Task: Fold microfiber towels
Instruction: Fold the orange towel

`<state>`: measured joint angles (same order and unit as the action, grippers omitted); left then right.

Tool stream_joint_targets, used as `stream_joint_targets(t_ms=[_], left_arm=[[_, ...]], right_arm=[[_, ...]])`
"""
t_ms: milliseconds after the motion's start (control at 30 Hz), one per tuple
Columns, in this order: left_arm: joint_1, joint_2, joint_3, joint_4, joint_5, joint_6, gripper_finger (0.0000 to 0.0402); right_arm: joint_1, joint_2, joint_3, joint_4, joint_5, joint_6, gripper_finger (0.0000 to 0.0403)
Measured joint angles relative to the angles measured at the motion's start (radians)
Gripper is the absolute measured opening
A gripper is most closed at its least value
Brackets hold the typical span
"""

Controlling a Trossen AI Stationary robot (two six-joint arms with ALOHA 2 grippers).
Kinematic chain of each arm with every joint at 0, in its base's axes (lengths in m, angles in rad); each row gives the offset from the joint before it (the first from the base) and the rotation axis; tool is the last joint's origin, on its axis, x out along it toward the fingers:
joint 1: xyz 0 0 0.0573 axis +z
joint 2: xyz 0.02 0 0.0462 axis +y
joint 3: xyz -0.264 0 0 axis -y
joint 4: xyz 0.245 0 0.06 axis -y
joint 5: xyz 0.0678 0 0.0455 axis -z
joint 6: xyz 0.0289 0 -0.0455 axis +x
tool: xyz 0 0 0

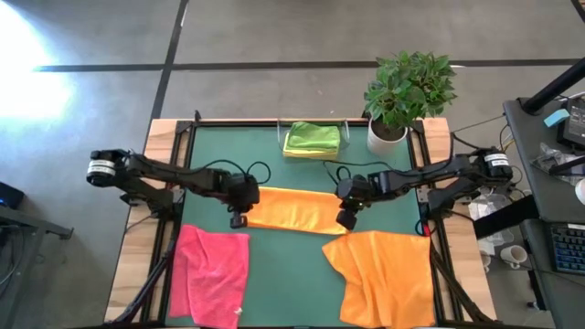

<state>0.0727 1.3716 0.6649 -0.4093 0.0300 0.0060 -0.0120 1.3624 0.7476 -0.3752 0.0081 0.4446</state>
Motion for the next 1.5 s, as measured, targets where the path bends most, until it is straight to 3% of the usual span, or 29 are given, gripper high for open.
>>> stream_joint_targets(t_ms=[167,433,500,633,800,867,1100,1300,1500], left_arm=[[0.020,0.006,-0.043,0.041,-0.099,0.038,0.0002],[0.113,0.087,-0.053,0.059,-0.095,0.098,0.0000],[0.139,0.108,-0.052,0.089,-0.138,0.116,0.0000],[0.187,0.142,-0.045,0.114,-0.270,0.204,0.0000],[0.256,0.178,-0.007,0.103,-0.564,0.346,0.0000],[0.278,0.171,0.023,0.079,-0.623,0.359,0.0000],[0.259,0.062,0.128,0.014,-0.560,0.299,0.0000],[0.190,-0.027,0.156,0.133,-0.172,0.073,0.0000],[0.040,-0.014,0.150,0.319,-0.144,-0.036,0.0000]], right_arm=[[0.002,0.000,0.000,0.014,-0.009,0.000,0.0008],[0.005,0.000,0.068,0.012,-0.009,-0.015,0.0008],[0.005,-0.001,0.090,0.009,-0.009,-0.034,0.0008],[0.005,-0.001,0.142,-0.047,-0.007,-0.055,0.0008],[0.005,-0.001,0.226,-0.177,0.059,-0.063,0.0008],[0.005,-0.001,0.260,-0.218,0.097,-0.063,0.0008],[0.008,-0.001,0.346,-0.338,0.116,-0.063,0.0008],[0.008,-0.001,0.408,-0.416,0.124,-0.060,0.0008],[0.008,-0.001,0.454,-0.420,0.125,-0.042,0.0008]])
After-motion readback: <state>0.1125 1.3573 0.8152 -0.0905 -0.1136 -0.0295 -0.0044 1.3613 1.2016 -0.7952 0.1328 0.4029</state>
